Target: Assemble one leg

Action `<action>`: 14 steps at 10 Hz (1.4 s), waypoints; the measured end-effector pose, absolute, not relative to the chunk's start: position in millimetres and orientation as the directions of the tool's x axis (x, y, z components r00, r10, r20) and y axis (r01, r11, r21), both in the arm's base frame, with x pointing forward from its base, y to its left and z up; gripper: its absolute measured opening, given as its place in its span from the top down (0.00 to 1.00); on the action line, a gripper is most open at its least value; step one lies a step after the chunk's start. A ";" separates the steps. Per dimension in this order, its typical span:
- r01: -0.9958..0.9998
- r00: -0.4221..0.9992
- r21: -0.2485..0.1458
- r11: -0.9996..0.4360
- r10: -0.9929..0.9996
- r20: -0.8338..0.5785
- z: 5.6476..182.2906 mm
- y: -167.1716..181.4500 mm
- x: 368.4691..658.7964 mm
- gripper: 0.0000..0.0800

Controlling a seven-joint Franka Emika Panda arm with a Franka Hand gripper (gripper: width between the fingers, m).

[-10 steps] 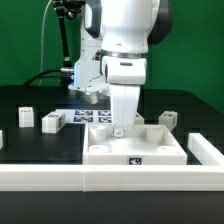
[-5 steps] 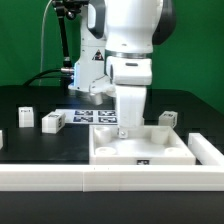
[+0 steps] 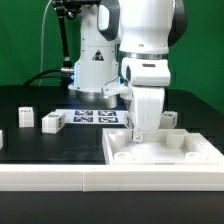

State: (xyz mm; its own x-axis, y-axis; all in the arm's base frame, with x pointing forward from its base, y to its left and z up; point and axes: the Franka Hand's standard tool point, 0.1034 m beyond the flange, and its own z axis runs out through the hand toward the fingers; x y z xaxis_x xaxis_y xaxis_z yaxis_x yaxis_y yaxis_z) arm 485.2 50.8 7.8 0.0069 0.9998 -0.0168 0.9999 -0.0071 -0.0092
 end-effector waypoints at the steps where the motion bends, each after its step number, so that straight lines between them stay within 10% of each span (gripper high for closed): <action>1: 1.000 0.018 -0.007 -0.018 1.000 -0.016 7.8 51.1 487.5 0.92; 4: 1.000 0.027 -0.004 -0.027 1.000 -0.016 7.9 51.9 489.9 0.92; 10: 1.000 0.029 -0.005 -0.029 0.999 -0.017 7.7 50.9 489.8 0.24; 14: 1.000 0.029 -0.002 -0.029 0.999 -0.017 9.4 50.8 490.6 0.19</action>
Offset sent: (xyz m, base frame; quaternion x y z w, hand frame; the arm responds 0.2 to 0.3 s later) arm 0.0000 0.0000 0.0000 0.0000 0.0000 0.0000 1.0000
